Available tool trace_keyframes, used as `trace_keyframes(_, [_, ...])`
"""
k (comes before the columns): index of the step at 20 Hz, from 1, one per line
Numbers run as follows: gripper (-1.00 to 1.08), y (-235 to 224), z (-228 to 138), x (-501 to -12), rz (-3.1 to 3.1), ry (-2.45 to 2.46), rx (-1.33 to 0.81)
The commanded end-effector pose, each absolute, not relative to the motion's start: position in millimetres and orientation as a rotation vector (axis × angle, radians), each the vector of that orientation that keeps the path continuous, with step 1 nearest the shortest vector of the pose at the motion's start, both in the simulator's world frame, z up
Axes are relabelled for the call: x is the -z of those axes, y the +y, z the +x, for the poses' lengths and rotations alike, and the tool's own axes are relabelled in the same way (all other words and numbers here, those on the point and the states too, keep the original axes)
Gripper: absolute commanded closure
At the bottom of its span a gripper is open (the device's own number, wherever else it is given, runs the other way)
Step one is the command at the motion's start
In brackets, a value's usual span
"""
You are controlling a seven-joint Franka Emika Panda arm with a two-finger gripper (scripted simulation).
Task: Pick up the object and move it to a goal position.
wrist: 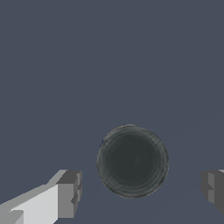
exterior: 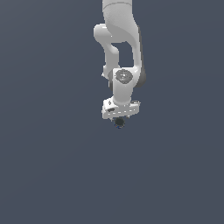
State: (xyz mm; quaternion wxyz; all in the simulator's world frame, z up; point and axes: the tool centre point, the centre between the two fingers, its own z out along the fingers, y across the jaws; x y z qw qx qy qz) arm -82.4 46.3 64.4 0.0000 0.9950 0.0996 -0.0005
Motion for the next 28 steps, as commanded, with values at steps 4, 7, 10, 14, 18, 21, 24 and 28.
trace_keyframes(4, [-0.92, 46.1, -82.5, -59.8, 3.126, 0.313, 0.001])
trace_keyframes(7, [-0.92, 46.2, -83.1, -50.0, 3.126, 0.313, 0.001])
trace_keyframes(10, [-0.92, 46.5, -83.9, -35.5, 3.126, 0.315, 0.0])
trace_keyframes(14, [-0.92, 46.7, -84.2, -20.1, 3.126, 0.316, 0.0])
trace_keyframes(18, [-0.92, 46.6, -83.8, -13.9, 3.126, 0.316, 0.0])
trace_keyframes(21, [1.08, 46.6, -83.8, -13.7, 3.126, 0.316, 0.0])
trace_keyframes(24, [1.08, 46.6, -83.8, -13.7, 3.126, 0.316, 0.0])
trace_keyframes(28, [1.08, 46.6, -83.8, -13.7, 3.126, 0.316, 0.0])
